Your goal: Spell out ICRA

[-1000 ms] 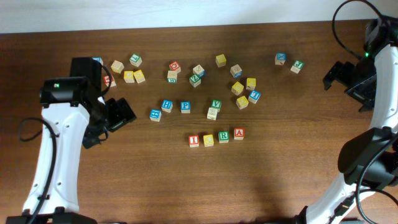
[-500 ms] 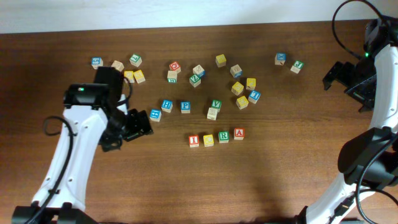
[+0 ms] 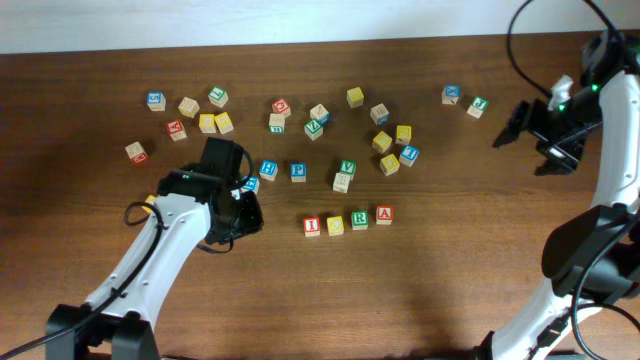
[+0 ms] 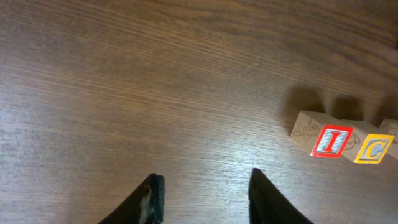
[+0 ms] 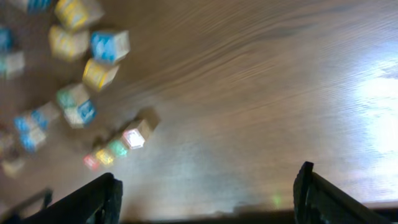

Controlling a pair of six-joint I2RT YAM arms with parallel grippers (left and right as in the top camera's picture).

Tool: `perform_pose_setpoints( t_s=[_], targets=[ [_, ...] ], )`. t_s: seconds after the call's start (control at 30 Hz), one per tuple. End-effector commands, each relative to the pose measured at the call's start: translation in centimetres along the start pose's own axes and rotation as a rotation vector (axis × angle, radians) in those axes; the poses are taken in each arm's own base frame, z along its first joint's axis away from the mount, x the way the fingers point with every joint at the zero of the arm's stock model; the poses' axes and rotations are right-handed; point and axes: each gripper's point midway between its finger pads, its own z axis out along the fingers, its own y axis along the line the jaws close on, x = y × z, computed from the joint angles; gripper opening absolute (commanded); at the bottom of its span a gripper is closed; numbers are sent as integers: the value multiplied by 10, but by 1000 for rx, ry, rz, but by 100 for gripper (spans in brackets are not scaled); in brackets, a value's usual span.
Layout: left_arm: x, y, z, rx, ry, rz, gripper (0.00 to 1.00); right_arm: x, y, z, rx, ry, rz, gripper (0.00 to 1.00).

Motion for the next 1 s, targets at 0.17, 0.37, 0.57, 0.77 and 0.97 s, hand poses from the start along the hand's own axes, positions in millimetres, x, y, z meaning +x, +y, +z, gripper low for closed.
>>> perform_pose_setpoints(
  t_s=[0.17, 0.37, 0.57, 0.77, 0.97],
  targets=[
    [15, -18, 2, 7, 13, 75, 38, 82, 63, -9, 67, -18, -335, 71],
    [4, -27, 2, 38, -36, 85, 24, 131, 38, -1, 62, -135, -389, 77],
    [-2, -33, 12, 43, -44, 75, 4, 98, 50, 61, -22, -139, -412, 20],
    [7, -38, 54, 46, 74, 59, 0, 88, 72, 136, -34, -63, -435, 4],
    [12, -53, 75, 49, 84, 103, 0, 92, 66, 193, 109, 37, -399, 4]
  ],
)
